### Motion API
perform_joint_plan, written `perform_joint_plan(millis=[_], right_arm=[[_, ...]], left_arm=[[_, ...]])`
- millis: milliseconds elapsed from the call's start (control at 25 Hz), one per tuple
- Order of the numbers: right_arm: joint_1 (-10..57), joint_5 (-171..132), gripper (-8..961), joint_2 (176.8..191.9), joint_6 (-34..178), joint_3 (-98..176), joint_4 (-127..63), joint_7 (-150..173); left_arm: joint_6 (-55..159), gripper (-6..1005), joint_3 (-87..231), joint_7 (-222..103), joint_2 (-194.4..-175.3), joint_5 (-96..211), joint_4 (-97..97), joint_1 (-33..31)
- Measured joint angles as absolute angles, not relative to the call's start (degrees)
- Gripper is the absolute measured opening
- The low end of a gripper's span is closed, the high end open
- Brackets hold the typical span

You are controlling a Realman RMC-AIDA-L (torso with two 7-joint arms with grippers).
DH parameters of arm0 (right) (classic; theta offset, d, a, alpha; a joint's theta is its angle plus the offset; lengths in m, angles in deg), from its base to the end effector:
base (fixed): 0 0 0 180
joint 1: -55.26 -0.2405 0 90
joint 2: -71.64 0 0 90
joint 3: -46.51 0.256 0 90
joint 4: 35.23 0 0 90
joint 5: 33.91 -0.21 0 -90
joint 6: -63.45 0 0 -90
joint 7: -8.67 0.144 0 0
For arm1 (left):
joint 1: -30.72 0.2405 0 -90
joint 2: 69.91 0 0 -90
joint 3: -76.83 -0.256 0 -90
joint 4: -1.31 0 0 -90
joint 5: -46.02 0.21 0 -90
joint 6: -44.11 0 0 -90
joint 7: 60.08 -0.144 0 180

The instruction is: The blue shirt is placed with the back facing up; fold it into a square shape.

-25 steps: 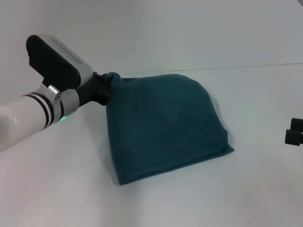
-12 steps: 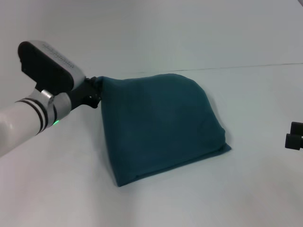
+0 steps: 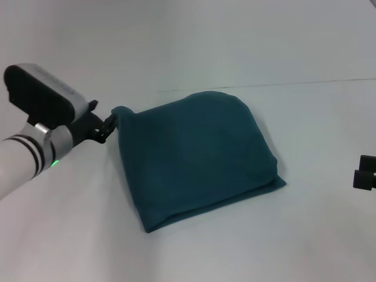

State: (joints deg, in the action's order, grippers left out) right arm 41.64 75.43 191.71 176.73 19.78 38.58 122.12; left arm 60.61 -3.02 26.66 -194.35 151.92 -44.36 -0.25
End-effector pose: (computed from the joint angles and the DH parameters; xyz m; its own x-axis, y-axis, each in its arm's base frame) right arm 0.2774 0.2443 0.1254 0.5754 -0.5436 -0.6110 -0.7284 -0.6804 -0.0807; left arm -0.2348 0.4259 -0.0433 0.9445 0.2452 0.2185 0.3152 -0.4903 -0.8126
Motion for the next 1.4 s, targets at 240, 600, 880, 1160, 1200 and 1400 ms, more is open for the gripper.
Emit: perform_joint_plan(millis=[240,600,880,1160,1200,1400], right_arm=[[41.6,75.4,676,191.74,175.7,20.1,38.6,122.1],[41.5,77.0,624,192.37,165.3,14.3,38.9,121.5],[41.6,74.5,407,192.32,147.1,-0.1,40.9,122.0],[36.0,76.8,228,191.86,128.7,-11.1,39.5,126.2],[34.8,78.0,190,191.85,127.2,-11.5,38.6,126.5],[28.9,81.9,78,191.76,121.4,-13.0,32.0,126.7]], left_arm=[[61.0,532,-3.2,27.3,-194.53,149.9,-48.2,2.6],[68.2,547,-3.3,27.5,-194.55,143.3,-51.4,4.3],[74.7,545,-3.4,29.7,-194.55,142.2,-55.1,7.3],[80.1,540,-2.7,30.4,-194.63,139.6,-59.9,12.1],[80.5,540,-2.7,30.5,-194.63,139.3,-60.1,12.4],[83.0,540,-2.6,30.6,-194.62,138.8,-60.4,13.3]])
